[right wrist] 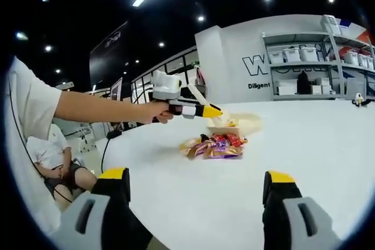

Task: Place the target food into the container with the food tongs after gripping and lifting it, then release it inside without dropping or visibly crushing the food.

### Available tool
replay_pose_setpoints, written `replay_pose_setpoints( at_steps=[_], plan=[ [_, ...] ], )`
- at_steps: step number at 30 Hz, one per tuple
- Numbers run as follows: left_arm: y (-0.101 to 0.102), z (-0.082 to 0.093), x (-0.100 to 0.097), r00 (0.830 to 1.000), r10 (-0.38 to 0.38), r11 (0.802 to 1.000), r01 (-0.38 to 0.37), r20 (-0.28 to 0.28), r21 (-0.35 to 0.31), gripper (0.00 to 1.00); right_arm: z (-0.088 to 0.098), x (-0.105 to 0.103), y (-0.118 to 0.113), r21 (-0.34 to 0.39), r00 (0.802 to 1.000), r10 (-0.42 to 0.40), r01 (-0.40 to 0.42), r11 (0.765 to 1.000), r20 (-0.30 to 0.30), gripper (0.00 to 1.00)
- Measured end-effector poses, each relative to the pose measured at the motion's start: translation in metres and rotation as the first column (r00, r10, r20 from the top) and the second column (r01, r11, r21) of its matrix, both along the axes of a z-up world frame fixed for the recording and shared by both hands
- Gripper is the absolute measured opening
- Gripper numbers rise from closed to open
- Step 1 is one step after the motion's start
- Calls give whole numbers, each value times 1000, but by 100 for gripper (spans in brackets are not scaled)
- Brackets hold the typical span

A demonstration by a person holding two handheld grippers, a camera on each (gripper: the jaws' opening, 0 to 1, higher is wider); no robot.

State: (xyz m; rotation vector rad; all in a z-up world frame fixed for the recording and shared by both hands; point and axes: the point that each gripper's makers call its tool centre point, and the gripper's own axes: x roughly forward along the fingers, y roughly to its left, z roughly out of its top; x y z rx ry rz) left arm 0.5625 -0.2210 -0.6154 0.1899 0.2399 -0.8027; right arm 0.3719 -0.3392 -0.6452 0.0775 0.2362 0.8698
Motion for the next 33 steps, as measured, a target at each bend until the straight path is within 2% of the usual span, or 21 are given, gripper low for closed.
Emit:
replay_pose_setpoints(
  at_steps=[6,11,17,24,33],
  plan=[
    [-7,-7,-16,999,-28,1000,28,-32,7,28,0,-5,2,4,1000,5,-5,1000,1,93],
    [-22,-21,-35,996,-81,995,83,-42,51,28,0,-7,4,5,1000,11,-11,1000,0,93],
    [-37,-32,-52,989,-134,988,138,-59,72,28,2,-8,8,4,1000,21,-21,1000,8,92],
    [-47,-37,-50,984,-160,984,165,-76,73,28,2,-11,8,8,1000,23,-23,1000,9,92],
    [-58,-39,-43,981,-179,976,187,-78,110,28,2,-11,2,17,1000,14,-14,1000,7,91]
  ],
)
